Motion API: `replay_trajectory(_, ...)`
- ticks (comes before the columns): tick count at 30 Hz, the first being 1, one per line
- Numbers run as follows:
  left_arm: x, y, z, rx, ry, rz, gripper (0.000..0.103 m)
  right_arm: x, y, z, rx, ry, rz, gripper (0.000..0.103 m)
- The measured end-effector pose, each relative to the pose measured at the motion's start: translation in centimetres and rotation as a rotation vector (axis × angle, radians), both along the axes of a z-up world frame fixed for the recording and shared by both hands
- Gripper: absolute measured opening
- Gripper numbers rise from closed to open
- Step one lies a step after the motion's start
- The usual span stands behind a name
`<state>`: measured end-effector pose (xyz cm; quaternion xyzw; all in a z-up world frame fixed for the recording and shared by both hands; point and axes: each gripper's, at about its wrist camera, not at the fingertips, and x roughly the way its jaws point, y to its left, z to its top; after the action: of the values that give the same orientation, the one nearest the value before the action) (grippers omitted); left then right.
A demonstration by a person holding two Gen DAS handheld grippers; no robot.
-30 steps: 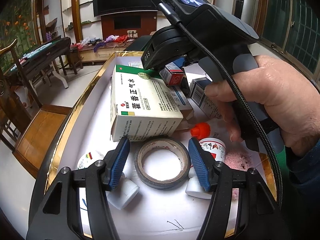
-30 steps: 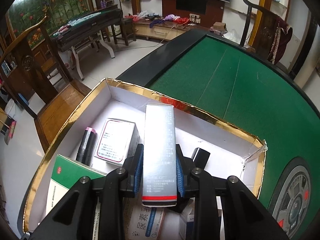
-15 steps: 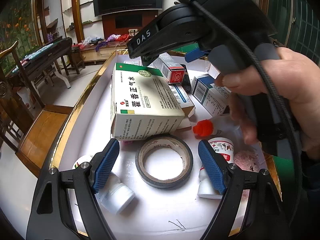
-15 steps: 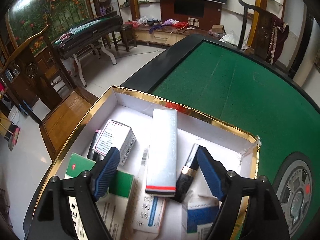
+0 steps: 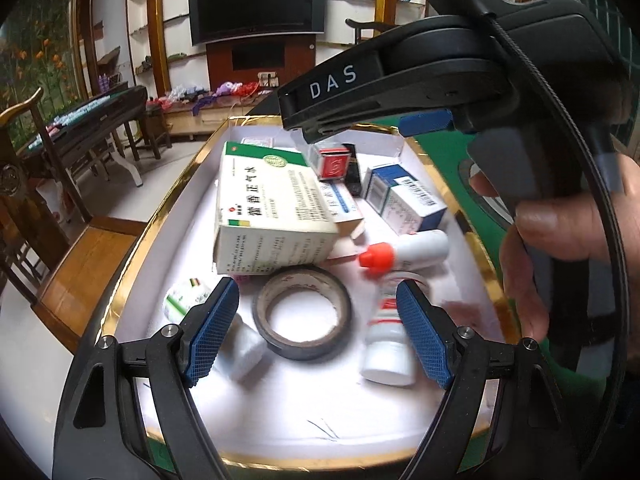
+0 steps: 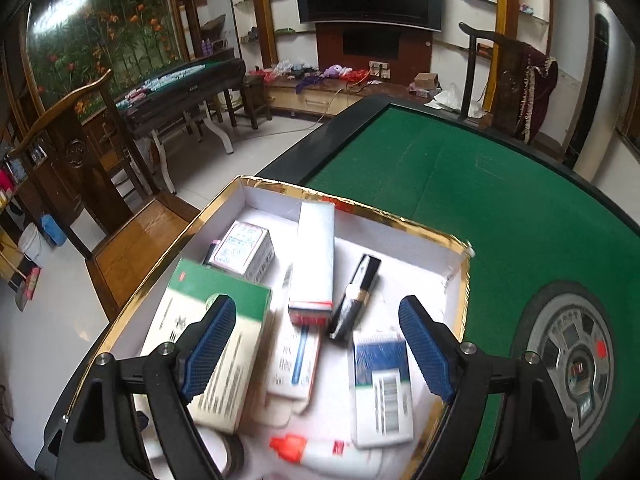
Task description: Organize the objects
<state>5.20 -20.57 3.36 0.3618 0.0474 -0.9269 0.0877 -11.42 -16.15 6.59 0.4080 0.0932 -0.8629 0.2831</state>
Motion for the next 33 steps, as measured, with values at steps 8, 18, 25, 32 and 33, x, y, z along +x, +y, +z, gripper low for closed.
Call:
replay_trajectory(8,1.7,1.5,1.1,-0.045,0.044,0.030,0.082,2.6,3.6,1.2,-0.042,0.039,-0.017,0.103)
replay_trajectory(18,5.0,2.3,2.8,-0.065,0.133,0.070,0.082,7.7,11.7,3.2,-0.125,0.115,-0.063,0.103)
replay_trajectory(25,6.9,2.6,3.7,-0.066,0.183,0.092,0.082,13.6,15.6,0.9,-0.142,0.132,-0.018,0.103)
replay_trajectory(32,7.2,3.3,3.9,-0.068,0.152,0.074,0.082,16.5,16.5,-1.1,-0.165,0.115,0.048,0.103)
replay_trajectory(33,7.2,3.2,4.0,-0.069,0.154,0.089,0.082,16.3,16.6,-1.3,-0.164,0.107,0.047,0.103)
